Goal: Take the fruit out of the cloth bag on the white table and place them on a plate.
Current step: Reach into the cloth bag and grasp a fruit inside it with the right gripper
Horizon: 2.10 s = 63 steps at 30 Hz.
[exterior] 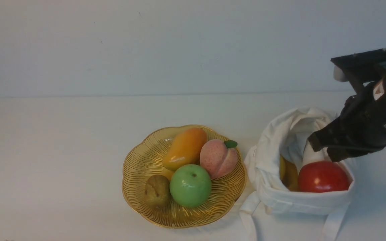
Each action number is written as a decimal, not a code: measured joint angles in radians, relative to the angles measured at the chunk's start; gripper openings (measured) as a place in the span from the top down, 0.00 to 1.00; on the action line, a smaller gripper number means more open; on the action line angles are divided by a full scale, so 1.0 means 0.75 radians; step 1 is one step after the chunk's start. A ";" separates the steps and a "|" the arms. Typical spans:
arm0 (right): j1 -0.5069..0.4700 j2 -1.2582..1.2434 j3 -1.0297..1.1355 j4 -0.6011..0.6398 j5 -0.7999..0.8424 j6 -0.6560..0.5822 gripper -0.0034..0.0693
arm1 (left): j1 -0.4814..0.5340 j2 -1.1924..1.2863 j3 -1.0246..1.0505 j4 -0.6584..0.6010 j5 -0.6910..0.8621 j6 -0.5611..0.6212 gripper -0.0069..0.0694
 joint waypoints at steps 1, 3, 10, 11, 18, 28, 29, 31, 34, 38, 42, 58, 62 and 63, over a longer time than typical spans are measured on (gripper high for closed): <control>0.015 0.007 -0.002 -0.013 0.000 0.053 0.94 | 0.000 0.000 0.000 0.000 0.000 0.000 0.92; 0.031 0.012 -0.003 -0.019 -0.005 0.095 0.92 | 0.000 0.000 0.000 0.000 0.000 0.000 0.92; 0.052 0.091 -0.004 -0.019 -0.084 0.086 0.60 | 0.000 0.000 0.000 0.000 0.000 0.000 0.92; 0.052 0.102 -0.004 -0.019 -0.086 0.082 0.55 | 0.000 0.000 0.000 0.000 0.000 0.000 0.92; 0.052 0.197 -0.004 -0.055 -0.104 0.072 0.17 | 0.000 0.000 0.000 0.000 0.000 0.000 0.92; 0.052 0.264 -0.006 -0.128 -0.067 0.068 0.11 | 0.000 0.000 0.000 0.000 0.000 0.000 0.92; 0.052 0.270 -0.006 -0.128 -0.066 0.068 0.11 | 0.000 0.000 0.000 0.000 0.000 0.000 0.92; 0.052 0.284 -0.007 -0.125 -0.066 0.067 0.11 | 0.000 0.000 0.000 0.000 0.000 0.000 0.92; 0.063 0.302 -0.009 -0.125 -0.064 0.060 0.12 | 0.000 0.000 0.000 0.000 0.000 0.000 0.92; 0.117 0.319 -0.009 -0.142 -0.061 0.031 0.14 | 0.000 0.000 0.000 0.000 0.000 0.000 0.92; 0.149 0.339 -0.013 -0.170 -0.038 0.029 0.14 | 0.000 0.000 0.000 0.000 0.000 0.000 0.92; 0.151 0.430 -0.015 -0.185 0.063 0.054 0.26 | 0.000 0.000 0.000 0.000 0.000 0.000 0.92; 0.151 0.423 -0.017 -0.176 0.064 0.054 0.26 | 0.000 0.000 0.000 0.000 0.000 0.000 0.92; 0.151 0.413 -0.017 -0.165 0.064 0.054 0.26 | 0.000 0.000 0.000 0.000 0.000 0.000 0.92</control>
